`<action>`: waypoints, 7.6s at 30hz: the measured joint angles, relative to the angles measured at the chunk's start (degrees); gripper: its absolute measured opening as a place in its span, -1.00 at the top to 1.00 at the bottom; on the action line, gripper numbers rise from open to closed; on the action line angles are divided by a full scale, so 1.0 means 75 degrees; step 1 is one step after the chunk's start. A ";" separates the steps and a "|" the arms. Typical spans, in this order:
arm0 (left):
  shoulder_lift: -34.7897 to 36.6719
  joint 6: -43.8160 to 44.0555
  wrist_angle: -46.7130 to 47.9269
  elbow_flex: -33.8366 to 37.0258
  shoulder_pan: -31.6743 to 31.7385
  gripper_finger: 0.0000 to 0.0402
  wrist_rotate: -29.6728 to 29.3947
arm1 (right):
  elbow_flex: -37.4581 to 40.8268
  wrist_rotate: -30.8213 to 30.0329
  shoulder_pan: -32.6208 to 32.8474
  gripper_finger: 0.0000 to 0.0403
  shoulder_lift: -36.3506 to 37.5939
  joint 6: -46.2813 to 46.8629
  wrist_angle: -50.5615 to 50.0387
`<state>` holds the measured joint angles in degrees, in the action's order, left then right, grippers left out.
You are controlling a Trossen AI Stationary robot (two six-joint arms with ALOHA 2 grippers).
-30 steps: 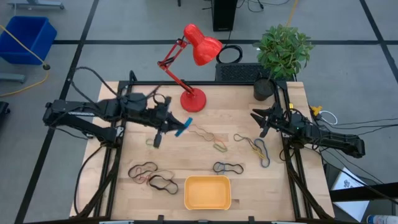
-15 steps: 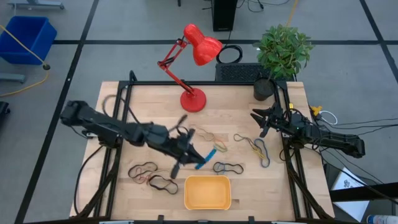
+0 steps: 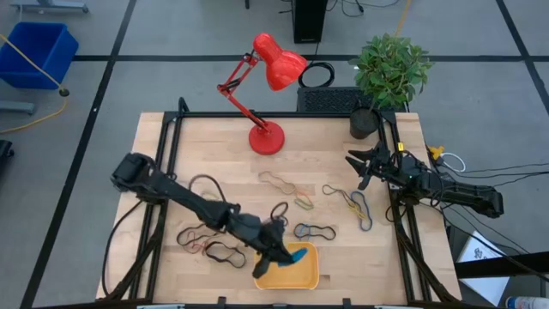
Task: Pick and place rubber bands into bin
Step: Put the blue rubber band into the yellow bin, then put the right black rubber band into the yellow bin
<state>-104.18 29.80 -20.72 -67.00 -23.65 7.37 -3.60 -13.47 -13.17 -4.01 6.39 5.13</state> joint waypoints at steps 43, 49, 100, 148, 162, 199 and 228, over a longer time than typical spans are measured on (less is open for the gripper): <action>-0.1274 0.1723 0.0336 0.0003 0.0110 0.79 0.0556 | 0.0000 0.0009 0.0006 0.42 -0.0006 0.0254 -0.0089; -0.1234 0.1661 0.0336 0.0003 0.0223 0.73 0.0630 | 0.0000 0.0009 0.0006 0.42 -0.0006 0.0254 -0.0088; 0.4978 -0.4432 0.7220 0.0000 0.2511 0.07 -0.0602 | -0.6172 0.0778 0.4073 0.42 -0.9590 -0.0707 -0.3918; 0.4977 -0.4614 0.7425 0.0001 0.2858 0.07 -0.0600 | -0.6176 0.1212 0.5015 0.99 -1.2068 0.1154 -0.3958; 0.4977 -0.4455 0.7316 0.0000 0.2855 0.07 -0.0602 | -0.6149 -0.1510 0.4811 1.00 -0.8784 0.1401 -0.4009; 0.4977 -0.3258 0.7304 0.0000 0.2852 0.07 -0.0597 | -0.8483 -0.1160 0.5686 1.00 -0.9980 -0.4362 -0.0486; 0.4975 -0.2564 0.7300 0.0001 0.2852 0.07 -0.0597 | -0.8480 0.0032 0.6135 0.91 -1.2831 -0.1058 -0.0589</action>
<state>-66.86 10.57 34.03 -66.99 -2.26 2.90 -67.20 -13.23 32.84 -100.25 -1.54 0.71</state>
